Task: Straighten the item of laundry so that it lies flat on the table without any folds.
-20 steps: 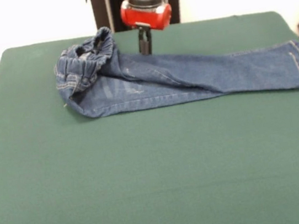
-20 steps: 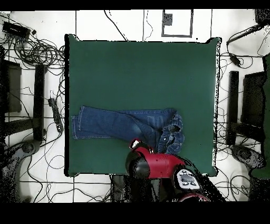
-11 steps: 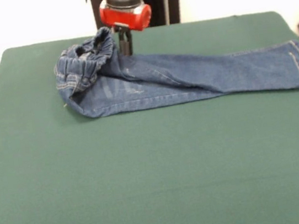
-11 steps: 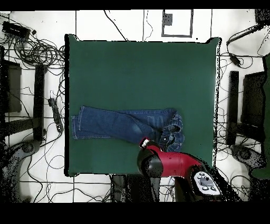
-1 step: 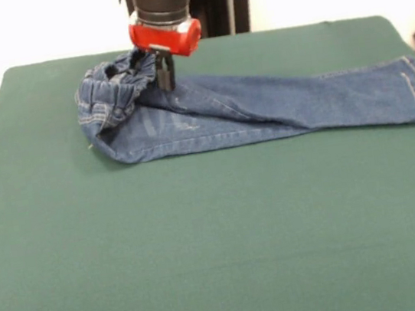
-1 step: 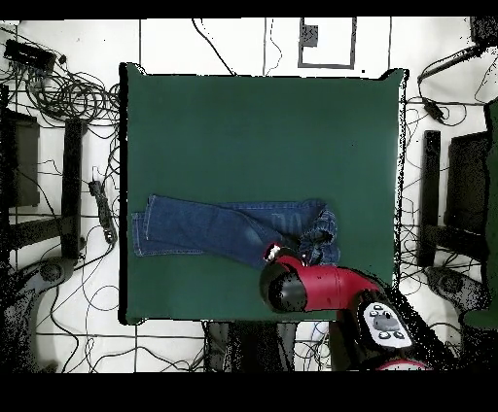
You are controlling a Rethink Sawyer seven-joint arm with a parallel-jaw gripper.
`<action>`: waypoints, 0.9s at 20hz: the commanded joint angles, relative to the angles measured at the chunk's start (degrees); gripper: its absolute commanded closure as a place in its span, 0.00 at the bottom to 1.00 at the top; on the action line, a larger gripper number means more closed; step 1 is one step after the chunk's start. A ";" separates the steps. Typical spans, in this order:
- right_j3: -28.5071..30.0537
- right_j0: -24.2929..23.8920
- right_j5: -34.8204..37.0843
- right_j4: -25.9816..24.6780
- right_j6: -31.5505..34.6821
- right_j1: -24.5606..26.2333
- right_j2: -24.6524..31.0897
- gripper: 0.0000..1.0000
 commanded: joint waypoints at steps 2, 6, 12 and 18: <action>-5.19 -1.67 6.25 -3.75 -6.36 1.22 8.92 1.00; -2.27 -4.83 7.18 -5.64 -7.51 -0.56 10.91 1.00; 1.38 -9.24 10.04 -7.86 -9.59 -4.18 13.51 1.00; 5.36 -13.85 12.08 -11.01 -11.49 -6.21 15.50 1.00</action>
